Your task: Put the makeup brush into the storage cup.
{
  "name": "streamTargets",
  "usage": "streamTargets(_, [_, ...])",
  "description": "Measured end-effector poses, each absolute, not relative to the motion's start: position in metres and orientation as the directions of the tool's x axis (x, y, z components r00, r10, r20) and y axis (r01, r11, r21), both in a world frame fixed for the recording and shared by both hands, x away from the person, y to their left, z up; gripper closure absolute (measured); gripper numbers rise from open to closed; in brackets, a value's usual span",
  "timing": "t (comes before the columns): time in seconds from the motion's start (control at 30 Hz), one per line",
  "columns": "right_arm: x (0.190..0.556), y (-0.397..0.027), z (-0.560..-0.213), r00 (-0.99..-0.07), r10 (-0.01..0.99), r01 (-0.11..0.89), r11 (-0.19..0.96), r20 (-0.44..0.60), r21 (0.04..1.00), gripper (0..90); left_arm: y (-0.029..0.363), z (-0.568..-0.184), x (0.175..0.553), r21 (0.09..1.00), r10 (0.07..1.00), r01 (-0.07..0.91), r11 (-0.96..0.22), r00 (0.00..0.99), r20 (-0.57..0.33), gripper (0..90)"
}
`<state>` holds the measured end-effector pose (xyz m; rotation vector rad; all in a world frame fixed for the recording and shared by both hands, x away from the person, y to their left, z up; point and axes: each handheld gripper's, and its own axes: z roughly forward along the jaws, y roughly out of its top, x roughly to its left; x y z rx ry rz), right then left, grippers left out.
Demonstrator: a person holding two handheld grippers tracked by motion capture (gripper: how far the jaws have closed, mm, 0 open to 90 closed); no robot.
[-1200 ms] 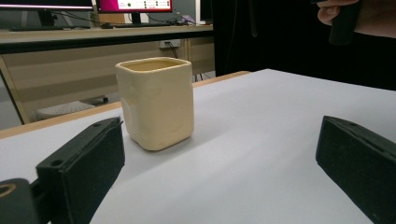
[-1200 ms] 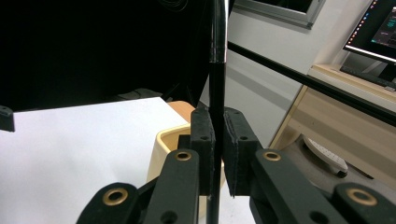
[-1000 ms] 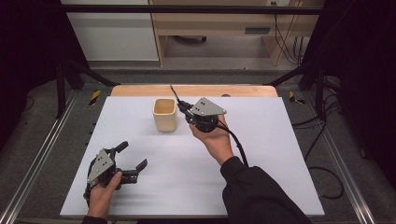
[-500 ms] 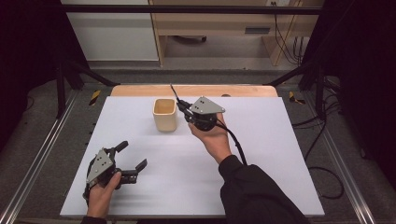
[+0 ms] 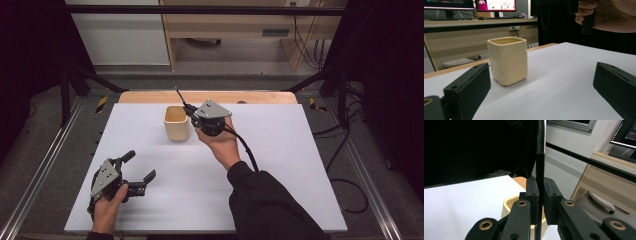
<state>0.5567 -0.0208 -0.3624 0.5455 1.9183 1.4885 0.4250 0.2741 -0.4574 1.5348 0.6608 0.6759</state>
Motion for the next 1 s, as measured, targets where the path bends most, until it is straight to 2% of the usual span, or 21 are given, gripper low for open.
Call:
streamTargets(0.37, [0.561, -0.012, -0.373, -0.68, 0.675, -0.09, 0.311, -0.286, 0.946, 83.6, 0.274, -0.457, 0.426, 0.998, 0.75, 0.018, -0.056, 0.66, 0.03, 1.0])
streamTargets(1.0, [0.571, -0.002, -0.372, -0.678, 0.678, -0.097, 0.301, -0.284, 0.949, 83.6, 0.274, -0.457, 0.426, 0.998, 0.748, 0.019, -0.056, 0.662, 0.03, 1.0])
